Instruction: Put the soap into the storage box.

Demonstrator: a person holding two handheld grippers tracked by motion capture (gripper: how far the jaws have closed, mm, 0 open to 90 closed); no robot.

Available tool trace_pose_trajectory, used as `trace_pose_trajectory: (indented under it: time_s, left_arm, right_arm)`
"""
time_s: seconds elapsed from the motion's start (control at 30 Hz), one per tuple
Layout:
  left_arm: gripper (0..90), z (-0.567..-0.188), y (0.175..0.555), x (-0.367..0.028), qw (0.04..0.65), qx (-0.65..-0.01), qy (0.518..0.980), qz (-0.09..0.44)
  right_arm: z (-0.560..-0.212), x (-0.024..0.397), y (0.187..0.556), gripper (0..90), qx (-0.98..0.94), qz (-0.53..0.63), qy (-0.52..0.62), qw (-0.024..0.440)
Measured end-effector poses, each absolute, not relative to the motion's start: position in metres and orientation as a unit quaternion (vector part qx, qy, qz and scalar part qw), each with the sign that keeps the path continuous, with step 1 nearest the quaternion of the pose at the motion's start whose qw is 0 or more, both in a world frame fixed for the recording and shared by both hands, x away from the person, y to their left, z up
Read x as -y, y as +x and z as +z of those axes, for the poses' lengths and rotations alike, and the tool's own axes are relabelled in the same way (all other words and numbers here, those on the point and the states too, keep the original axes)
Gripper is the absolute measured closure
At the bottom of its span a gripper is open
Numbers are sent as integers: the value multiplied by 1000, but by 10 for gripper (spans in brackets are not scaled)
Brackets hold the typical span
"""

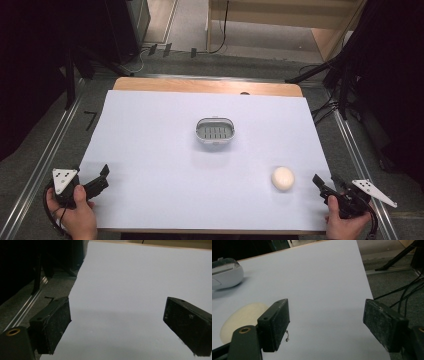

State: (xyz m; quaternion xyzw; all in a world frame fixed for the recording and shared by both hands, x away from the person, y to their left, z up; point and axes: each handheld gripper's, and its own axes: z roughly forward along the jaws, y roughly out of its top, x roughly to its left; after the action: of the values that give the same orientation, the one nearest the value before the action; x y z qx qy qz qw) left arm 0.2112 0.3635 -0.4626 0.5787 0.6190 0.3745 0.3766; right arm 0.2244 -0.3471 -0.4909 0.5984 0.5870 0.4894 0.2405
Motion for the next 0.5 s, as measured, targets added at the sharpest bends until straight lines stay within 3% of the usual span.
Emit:
trace_pose_trajectory:
  time_s: [0.1,0.2,0.33,0.4,0.5]
  left_arm:
    - [80,-463,212,-362,373,-617,582,375]
    - [80,-463,212,-361,372,-615,582,380]
    - [80,-463,212,-361,373,-615,583,377]
    - [80,-463,212,-361,373,-614,585,377]
    - [81,-463,212,-360,368,-612,589,379]
  right_arm:
    - [-490,345,225,315,-601,491,585,237]
    - [-490,344,229,335,-628,495,563,207]
    - [-487,342,231,450,-655,483,556,170]
    - [-482,338,234,405,-689,461,544,128]
    - [-478,332,234,377,-718,428,534,130]
